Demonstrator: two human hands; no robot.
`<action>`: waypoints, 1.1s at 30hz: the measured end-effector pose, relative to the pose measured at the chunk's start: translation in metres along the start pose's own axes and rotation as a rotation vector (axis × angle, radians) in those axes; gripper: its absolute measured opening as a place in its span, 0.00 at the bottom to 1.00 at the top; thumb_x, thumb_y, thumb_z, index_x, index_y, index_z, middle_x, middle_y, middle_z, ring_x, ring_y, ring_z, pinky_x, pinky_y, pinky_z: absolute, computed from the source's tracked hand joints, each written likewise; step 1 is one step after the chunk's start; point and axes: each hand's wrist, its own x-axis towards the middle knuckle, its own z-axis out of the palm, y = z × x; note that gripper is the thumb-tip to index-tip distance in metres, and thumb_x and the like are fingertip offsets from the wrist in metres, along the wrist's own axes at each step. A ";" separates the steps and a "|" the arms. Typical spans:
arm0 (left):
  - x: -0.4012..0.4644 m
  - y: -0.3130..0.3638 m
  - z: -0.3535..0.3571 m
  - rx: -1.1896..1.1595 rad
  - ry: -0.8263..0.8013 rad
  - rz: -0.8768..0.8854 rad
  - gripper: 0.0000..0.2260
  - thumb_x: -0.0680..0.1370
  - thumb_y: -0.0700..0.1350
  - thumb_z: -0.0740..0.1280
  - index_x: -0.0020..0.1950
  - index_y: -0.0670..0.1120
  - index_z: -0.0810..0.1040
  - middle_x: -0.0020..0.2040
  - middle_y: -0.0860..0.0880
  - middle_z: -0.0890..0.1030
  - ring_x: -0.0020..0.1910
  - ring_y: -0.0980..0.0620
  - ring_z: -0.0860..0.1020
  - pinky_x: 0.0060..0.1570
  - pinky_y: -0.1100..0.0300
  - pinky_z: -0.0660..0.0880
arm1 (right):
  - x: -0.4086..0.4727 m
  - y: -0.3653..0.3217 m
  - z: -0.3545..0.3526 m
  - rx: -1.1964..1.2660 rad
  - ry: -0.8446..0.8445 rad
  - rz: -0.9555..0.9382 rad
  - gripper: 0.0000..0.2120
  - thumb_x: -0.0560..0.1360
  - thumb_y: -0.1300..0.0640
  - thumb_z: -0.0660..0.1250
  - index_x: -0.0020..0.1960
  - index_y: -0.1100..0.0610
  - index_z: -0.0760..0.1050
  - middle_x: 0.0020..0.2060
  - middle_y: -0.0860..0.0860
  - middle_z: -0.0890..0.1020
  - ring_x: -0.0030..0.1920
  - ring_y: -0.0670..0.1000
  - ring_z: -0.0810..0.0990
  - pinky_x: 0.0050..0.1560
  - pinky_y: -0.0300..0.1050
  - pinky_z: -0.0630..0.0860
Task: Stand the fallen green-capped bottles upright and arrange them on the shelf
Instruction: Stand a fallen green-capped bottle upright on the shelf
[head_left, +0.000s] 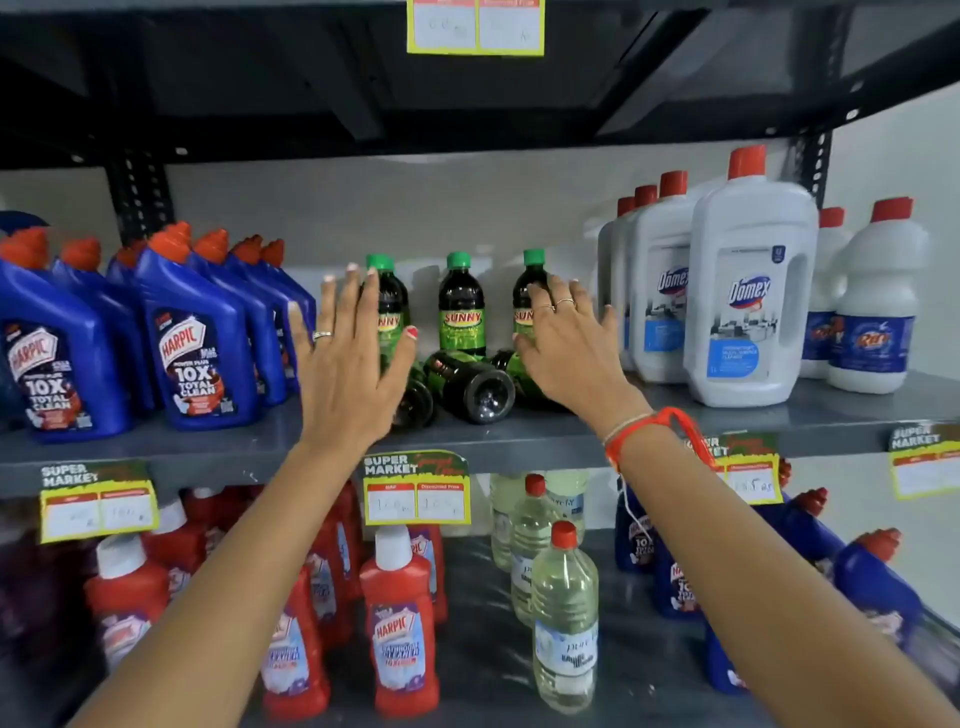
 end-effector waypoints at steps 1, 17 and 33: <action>-0.003 -0.004 0.000 0.017 -0.007 -0.037 0.29 0.77 0.60 0.47 0.75 0.46 0.52 0.76 0.46 0.55 0.75 0.48 0.50 0.72 0.43 0.41 | 0.001 0.001 0.004 -0.012 -0.052 0.019 0.29 0.78 0.52 0.57 0.75 0.59 0.55 0.76 0.56 0.58 0.76 0.58 0.54 0.70 0.67 0.57; -0.040 -0.064 0.016 0.206 -0.587 -0.176 0.23 0.78 0.57 0.49 0.72 0.51 0.60 0.74 0.46 0.62 0.73 0.42 0.57 0.67 0.43 0.61 | 0.031 0.017 0.026 -0.182 -0.461 0.119 0.29 0.66 0.46 0.73 0.62 0.56 0.70 0.58 0.56 0.78 0.60 0.60 0.76 0.58 0.52 0.70; -0.044 -0.063 0.012 0.393 -0.578 0.014 0.17 0.78 0.51 0.53 0.65 0.52 0.69 0.63 0.46 0.76 0.58 0.44 0.74 0.41 0.54 0.64 | 0.025 0.027 0.020 0.718 0.073 0.549 0.32 0.58 0.45 0.77 0.60 0.55 0.76 0.52 0.55 0.83 0.53 0.57 0.81 0.56 0.50 0.77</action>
